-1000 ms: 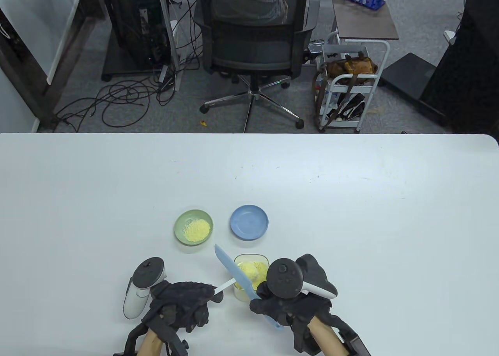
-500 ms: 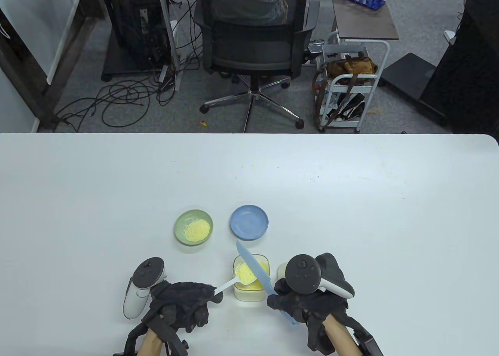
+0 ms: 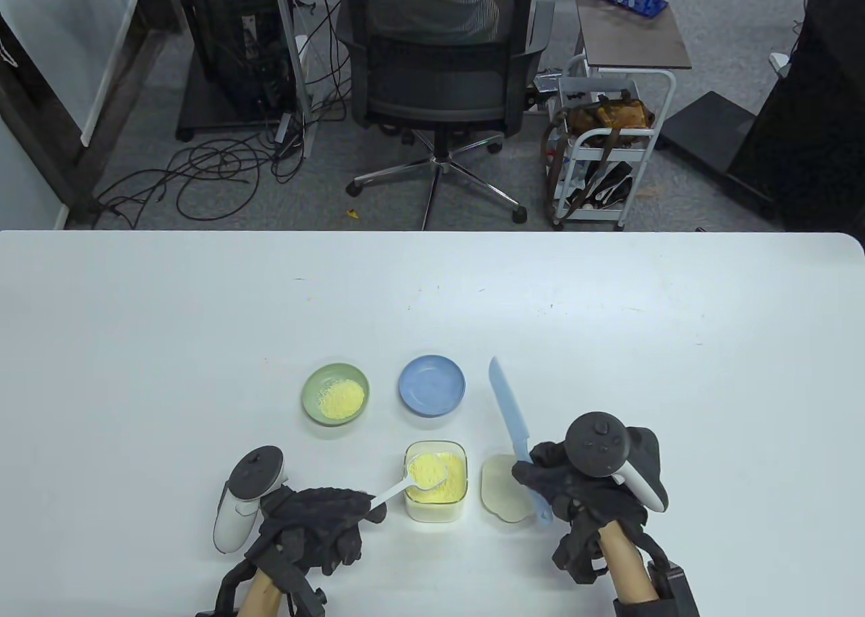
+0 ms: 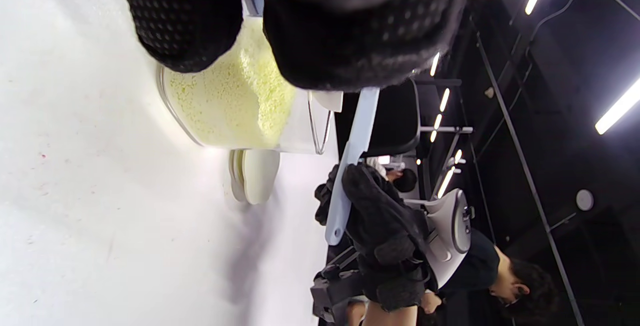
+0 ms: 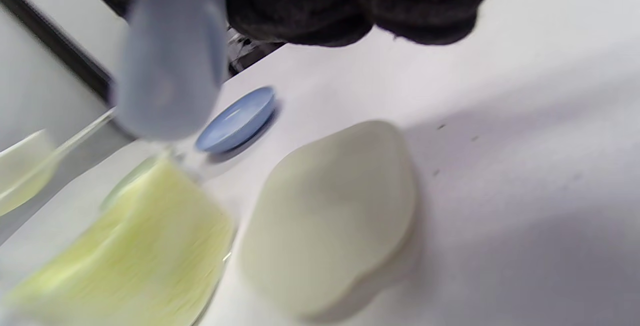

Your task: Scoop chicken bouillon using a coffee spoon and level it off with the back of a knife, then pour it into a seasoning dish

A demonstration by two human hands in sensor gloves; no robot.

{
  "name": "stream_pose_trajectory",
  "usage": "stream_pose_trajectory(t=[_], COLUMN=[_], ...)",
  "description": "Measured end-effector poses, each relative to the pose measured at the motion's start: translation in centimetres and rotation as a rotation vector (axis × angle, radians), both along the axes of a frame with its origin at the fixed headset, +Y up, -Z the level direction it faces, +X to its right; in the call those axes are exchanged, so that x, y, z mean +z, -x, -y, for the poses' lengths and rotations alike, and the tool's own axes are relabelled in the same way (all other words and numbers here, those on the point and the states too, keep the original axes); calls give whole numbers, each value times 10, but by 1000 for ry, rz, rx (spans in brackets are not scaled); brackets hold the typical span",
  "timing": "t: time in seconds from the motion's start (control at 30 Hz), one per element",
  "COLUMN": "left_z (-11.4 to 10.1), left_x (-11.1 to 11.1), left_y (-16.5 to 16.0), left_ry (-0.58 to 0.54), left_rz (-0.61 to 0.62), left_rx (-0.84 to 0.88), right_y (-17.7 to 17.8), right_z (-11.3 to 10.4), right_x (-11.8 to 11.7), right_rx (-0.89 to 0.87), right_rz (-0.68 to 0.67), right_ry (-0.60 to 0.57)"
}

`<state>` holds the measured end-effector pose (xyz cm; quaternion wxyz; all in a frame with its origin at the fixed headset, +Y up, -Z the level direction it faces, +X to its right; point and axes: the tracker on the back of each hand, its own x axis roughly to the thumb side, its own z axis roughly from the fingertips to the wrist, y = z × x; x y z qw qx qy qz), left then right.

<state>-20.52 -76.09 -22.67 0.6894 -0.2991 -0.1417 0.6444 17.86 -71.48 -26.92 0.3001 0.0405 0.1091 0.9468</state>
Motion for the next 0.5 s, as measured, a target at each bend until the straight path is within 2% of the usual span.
stream_pose_trajectory(t=[0.17, 0.37, 0.5], left_z=[0, 0, 0], left_x=[0, -1, 0], left_y=[0, 1, 1], left_ry=[3, -1, 0], left_rz=[-4, -7, -7], left_rx=[4, 2, 3], right_y=[-31, -41, -42], right_z=[25, 53, 58], right_x=[-14, -17, -16], right_rx=[100, 227, 304], right_rz=[213, 269, 268], right_ry=[65, 162, 185])
